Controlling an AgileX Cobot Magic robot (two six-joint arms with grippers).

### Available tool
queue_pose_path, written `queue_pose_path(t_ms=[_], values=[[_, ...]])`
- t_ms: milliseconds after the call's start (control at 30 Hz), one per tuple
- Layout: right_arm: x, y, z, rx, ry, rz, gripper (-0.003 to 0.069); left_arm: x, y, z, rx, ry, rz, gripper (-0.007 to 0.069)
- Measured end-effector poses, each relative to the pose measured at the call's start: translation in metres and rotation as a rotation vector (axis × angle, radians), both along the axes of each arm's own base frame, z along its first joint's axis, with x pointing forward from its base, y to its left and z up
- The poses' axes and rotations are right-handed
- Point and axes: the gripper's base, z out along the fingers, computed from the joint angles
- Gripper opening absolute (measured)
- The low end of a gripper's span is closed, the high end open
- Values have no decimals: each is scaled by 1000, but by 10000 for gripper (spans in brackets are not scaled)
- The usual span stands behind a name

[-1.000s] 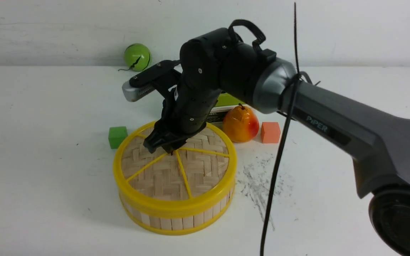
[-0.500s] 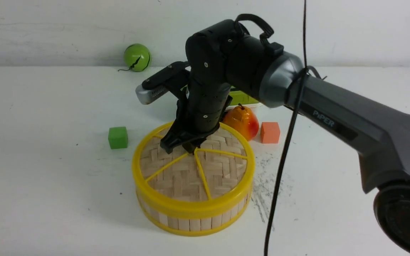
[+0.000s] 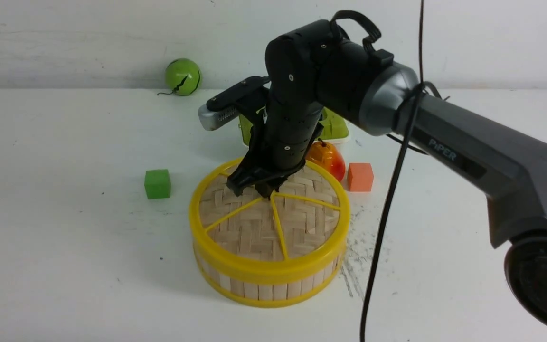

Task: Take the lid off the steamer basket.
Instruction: Use the right arm to lift the lid of the steamer, then use the right arm to place the steamer lid on the table

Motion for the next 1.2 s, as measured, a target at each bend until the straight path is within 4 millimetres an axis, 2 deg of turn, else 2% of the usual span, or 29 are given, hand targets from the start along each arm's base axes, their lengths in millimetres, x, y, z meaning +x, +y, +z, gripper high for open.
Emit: queue_pose_path(t_ms=[133,167,233,267,300,333,433,533,633,733,800,900,1067,1200], values=[[-4,-3,10,4,-6,-1,105,0,0,0,0,0,0,239],[-7,-6,18,8,-10,0,105,0,0,0,0,0,0,239],[-13,-13,38,17,-31,-3,105,0,0,0,0,0,0,239],[-20,-21,61,40,-63,-7,105,0,0,0,0,0,0,239],[-21,-22,65,45,-70,-7,105,0,0,0,0,0,0,239],[-29,-33,90,75,-113,-15,105,0,0,0,0,0,0,239],[-51,-62,134,119,-181,-37,105,0,0,0,0,0,0,239],[-64,-87,145,114,-182,-66,105,0,0,0,0,0,0,239],[-70,-140,122,41,-89,-174,105,0,0,0,0,0,0,239],[-66,-173,95,0,-15,-264,105,0,0,0,0,0,0,239],[-60,-198,69,-11,33,-343,105,0,0,0,0,0,0,239],[-54,-225,25,-7,71,-433,105,0,0,0,0,0,0,239],[-46,-241,-34,31,46,-509,105,0,0,0,0,0,0,239],[-37,-240,-63,48,29,-530,105,0,0,0,0,0,0,239]])
